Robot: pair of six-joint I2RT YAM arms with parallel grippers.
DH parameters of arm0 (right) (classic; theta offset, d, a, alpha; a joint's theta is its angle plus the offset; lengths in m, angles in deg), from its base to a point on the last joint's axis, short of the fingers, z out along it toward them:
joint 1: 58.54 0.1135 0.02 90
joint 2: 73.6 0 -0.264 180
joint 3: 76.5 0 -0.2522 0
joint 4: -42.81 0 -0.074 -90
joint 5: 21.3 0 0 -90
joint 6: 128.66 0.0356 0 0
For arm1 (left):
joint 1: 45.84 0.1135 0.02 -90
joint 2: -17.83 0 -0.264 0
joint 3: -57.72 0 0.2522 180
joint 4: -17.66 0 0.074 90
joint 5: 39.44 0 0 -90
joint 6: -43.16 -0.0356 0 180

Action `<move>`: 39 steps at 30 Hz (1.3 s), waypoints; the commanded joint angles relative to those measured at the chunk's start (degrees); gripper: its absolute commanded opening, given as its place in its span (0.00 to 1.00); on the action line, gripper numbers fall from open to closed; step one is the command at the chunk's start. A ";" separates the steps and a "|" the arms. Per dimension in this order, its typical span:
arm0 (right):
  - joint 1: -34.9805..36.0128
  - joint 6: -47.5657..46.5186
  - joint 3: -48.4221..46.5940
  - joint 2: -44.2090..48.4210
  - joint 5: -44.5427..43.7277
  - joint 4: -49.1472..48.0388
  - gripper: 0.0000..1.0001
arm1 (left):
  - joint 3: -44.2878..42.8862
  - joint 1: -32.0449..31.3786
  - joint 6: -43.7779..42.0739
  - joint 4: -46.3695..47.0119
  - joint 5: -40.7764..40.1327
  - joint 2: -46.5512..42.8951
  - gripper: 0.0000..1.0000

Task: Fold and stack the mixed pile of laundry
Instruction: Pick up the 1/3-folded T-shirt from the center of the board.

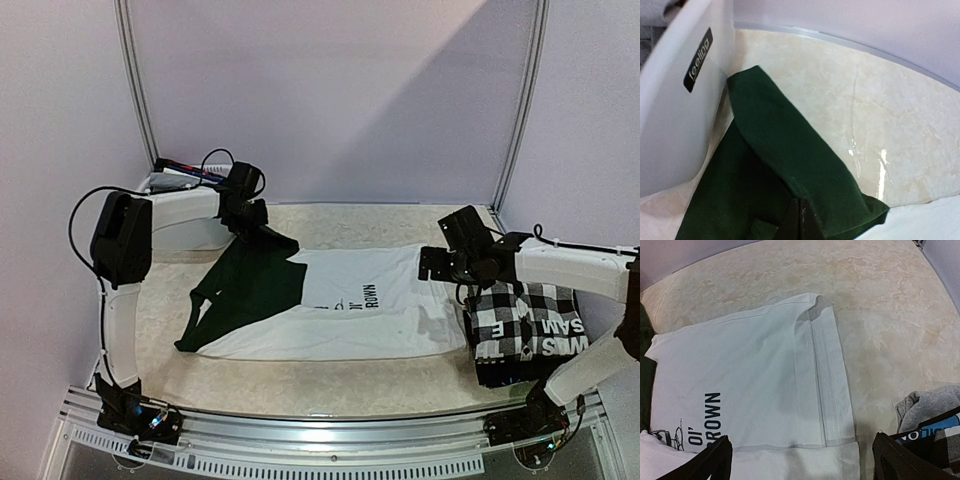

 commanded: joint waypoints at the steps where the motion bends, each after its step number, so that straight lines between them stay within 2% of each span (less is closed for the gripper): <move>1: -2.73 0.69 -5.30 -3.23 4.51 2.12 0.99 | 2.25 -2.04 0.05 -2.10 -2.07 -4.80 0.00; 13: -8.52 -1.18 -23.28 -19.98 7.85 11.97 0.99 | 7.49 -10.33 -1.90 -12.19 -12.21 -15.68 0.00; 17: -10.59 -2.02 -29.24 -25.85 8.78 14.01 0.98 | 13.20 -15.41 -1.26 -14.52 -16.11 -20.16 0.00; 22: -12.04 -3.28 -36.05 -33.30 10.01 15.04 0.92 | 21.32 -18.65 1.04 -12.84 -15.19 -22.61 0.00; 26: -13.18 -4.32 -41.79 -38.68 10.63 16.24 0.82 | 24.10 -19.12 1.58 -11.60 -15.42 -21.29 0.00; 29: -14.55 -4.79 -45.76 -43.04 12.83 17.59 0.59 | 24.40 -19.18 1.27 -11.56 -16.57 -20.43 0.00; 31: -15.51 -4.83 -46.89 -44.87 14.66 17.44 0.48 | 24.87 -19.20 0.79 -10.86 -16.69 -20.31 0.00; 38: -17.10 -4.29 -49.36 -48.71 16.64 17.02 0.47 | 27.05 -19.21 -0.45 -7.89 -16.28 -20.36 0.00; 39: -17.07 -4.29 -49.59 -49.15 17.03 16.52 0.46 | 27.49 -19.21 -0.52 -7.31 -16.24 -20.54 0.03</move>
